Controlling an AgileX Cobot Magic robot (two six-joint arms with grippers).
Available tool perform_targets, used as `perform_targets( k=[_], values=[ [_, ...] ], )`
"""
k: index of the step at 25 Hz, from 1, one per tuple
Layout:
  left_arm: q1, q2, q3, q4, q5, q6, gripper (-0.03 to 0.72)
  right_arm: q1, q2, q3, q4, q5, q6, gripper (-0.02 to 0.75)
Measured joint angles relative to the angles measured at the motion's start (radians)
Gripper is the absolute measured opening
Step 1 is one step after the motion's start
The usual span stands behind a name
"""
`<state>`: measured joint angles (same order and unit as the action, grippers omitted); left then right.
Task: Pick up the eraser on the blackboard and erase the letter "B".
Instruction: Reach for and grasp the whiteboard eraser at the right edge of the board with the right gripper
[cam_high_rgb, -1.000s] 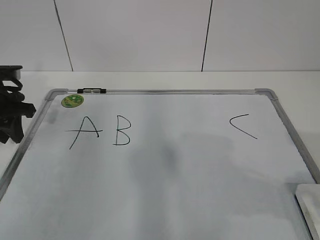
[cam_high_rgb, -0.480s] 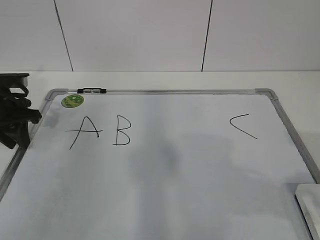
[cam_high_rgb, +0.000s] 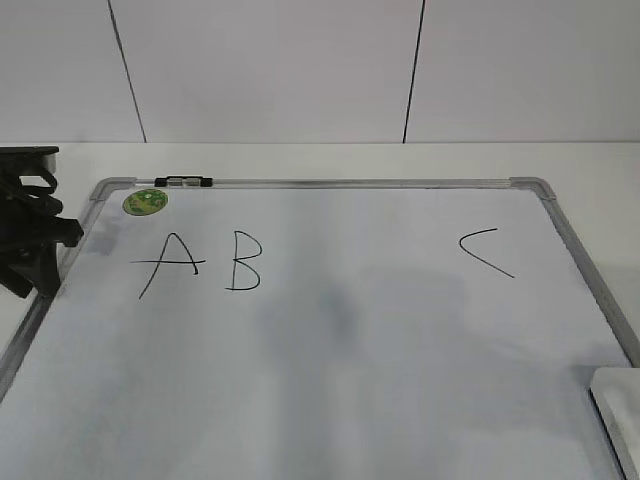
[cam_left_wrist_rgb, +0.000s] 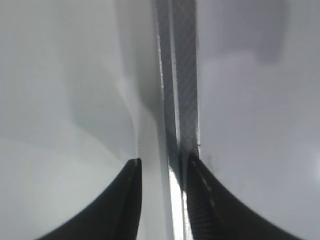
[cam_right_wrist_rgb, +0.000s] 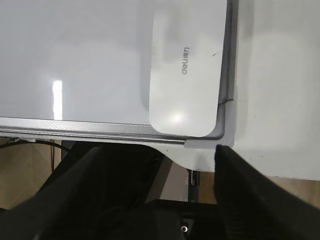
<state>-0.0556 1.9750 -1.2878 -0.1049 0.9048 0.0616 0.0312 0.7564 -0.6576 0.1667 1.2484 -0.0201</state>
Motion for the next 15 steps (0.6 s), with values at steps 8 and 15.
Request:
perform_targets(
  k=[8, 15],
  values=[
    [0.0, 0.002, -0.002, -0.013, 0.002, 0.0, 0.035, 0.0, 0.0, 0.0, 0.0, 0.0, 0.0, 0.519],
    [0.0, 0.002, -0.002, -0.018, 0.002, -0.002, 0.031, 0.0, 0.055, 0.0, 0.011, 0.0, 0.091, 0.593]
  ],
)
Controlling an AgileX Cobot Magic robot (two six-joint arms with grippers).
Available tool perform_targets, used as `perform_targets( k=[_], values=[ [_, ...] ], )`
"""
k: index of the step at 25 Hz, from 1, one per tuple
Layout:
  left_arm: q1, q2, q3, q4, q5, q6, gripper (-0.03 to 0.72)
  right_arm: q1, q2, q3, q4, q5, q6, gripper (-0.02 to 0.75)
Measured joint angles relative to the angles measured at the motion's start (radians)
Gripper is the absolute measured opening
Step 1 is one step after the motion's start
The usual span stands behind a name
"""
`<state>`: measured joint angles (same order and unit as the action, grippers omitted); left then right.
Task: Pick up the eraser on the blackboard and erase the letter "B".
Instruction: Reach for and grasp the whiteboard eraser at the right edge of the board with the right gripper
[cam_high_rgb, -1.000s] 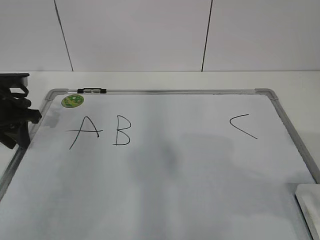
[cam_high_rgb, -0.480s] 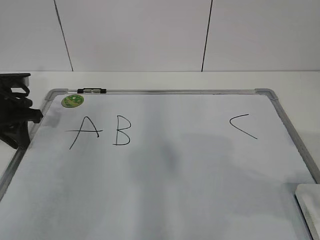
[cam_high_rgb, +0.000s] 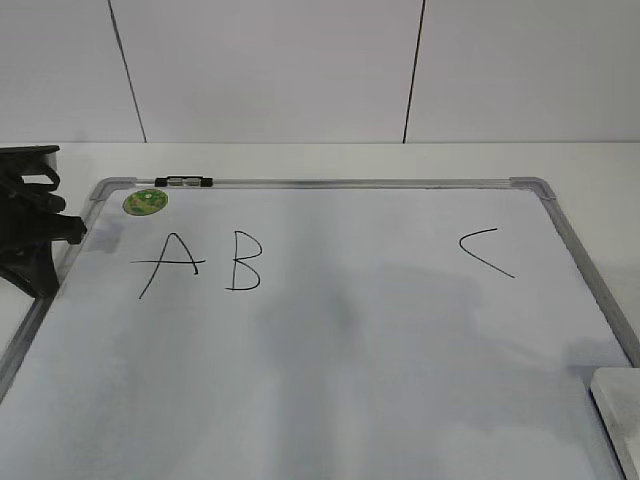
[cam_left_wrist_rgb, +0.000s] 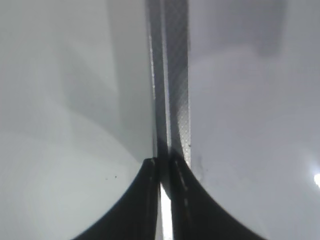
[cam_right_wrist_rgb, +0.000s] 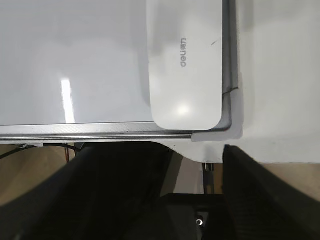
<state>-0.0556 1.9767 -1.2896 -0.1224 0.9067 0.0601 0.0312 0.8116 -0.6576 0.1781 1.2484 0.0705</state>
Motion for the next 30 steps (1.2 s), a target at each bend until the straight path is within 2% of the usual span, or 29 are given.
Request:
perform_targets(
  k=[2, 5, 20, 30],
  values=[
    [0.0, 0.0, 0.0, 0.0, 0.0, 0.0, 0.031, 0.0, 0.031, 0.0, 0.014, -0.002, 0.002, 0.645],
    [0.0, 0.0, 0.0, 0.0, 0.0, 0.0, 0.031, 0.0, 0.086, 0.0, 0.03, -0.046, 0.004, 0.666],
    [0.0, 0.0, 0.0, 0.0, 0.0, 0.0, 0.031, 0.0, 0.41, 0.024, -0.012, -0.32, -0.018, 0.666],
    [0.0, 0.0, 0.0, 0.0, 0.0, 0.0, 0.031, 0.0, 0.491, 0.079, -0.03, -0.423, -0.039, 0.657]
  ],
)
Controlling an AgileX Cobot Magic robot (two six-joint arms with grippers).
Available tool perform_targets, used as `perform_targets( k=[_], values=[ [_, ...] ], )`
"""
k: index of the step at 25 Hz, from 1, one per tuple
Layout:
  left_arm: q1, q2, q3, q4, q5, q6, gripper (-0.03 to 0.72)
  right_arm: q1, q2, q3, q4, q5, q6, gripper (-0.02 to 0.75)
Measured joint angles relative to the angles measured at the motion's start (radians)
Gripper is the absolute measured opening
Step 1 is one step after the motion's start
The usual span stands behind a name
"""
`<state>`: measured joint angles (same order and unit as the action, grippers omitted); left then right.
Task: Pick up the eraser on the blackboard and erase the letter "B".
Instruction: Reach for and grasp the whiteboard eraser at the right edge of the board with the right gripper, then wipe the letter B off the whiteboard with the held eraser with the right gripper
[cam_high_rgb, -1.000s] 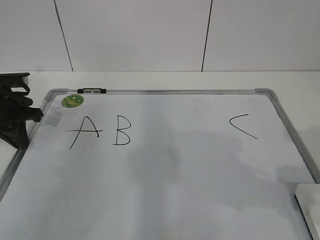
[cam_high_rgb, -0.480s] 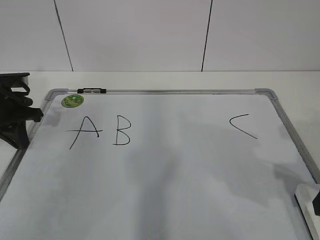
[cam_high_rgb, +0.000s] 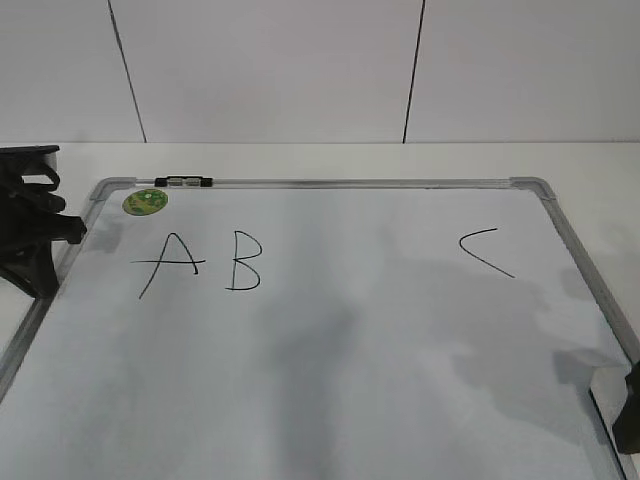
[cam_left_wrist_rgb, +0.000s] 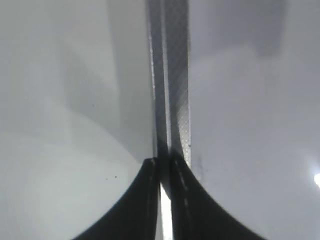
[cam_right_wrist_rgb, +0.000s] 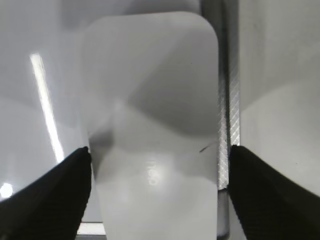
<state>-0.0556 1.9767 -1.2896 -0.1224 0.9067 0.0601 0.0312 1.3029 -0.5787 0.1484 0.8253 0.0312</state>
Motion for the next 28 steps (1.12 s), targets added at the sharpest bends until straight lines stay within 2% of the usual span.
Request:
perform_targets(
  k=[16, 28],
  values=[
    [0.0, 0.0, 0.0, 0.0, 0.0, 0.0, 0.031, 0.0, 0.002, 0.0, -0.004, -0.013, -0.004, 0.645],
    [0.0, 0.0, 0.0, 0.0, -0.004, 0.0, 0.032, 0.0, 0.087, 0.0, 0.021, -0.022, -0.01, 0.641]
  ],
)
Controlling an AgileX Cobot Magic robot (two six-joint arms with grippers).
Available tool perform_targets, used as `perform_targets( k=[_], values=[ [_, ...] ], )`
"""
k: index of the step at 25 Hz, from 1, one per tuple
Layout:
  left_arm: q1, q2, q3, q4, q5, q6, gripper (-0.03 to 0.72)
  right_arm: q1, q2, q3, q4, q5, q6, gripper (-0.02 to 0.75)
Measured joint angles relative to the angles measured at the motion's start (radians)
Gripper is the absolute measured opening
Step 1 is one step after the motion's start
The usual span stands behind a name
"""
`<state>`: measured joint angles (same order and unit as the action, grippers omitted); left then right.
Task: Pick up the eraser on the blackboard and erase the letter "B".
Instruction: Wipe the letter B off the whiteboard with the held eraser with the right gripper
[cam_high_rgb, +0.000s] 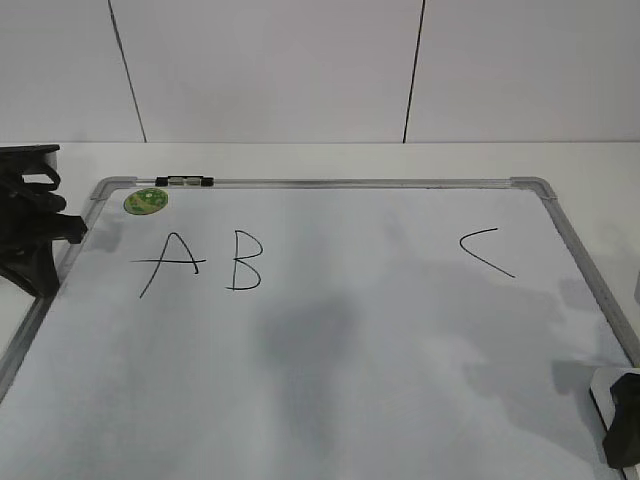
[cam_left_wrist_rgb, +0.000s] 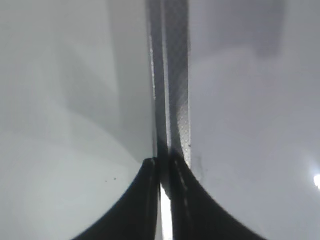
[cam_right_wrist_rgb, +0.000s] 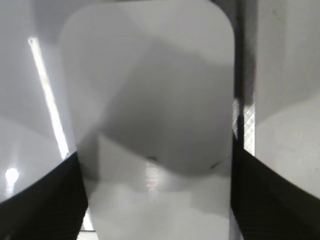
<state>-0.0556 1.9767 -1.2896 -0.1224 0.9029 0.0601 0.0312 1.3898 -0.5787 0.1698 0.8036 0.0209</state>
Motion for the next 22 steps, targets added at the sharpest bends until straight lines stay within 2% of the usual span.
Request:
perform_targets(
  k=[6, 22],
  values=[
    [0.0, 0.0, 0.0, -0.001, -0.003, 0.0, 0.032, 0.0, 0.002, -0.002, 0.002, 0.006, -0.009, 0.57],
    [0.0, 0.0, 0.0, -0.001, -0.01, 0.0, 0.032, 0.0, 0.004, -0.049, -0.004, 0.091, -0.009, 0.552]
  ],
)
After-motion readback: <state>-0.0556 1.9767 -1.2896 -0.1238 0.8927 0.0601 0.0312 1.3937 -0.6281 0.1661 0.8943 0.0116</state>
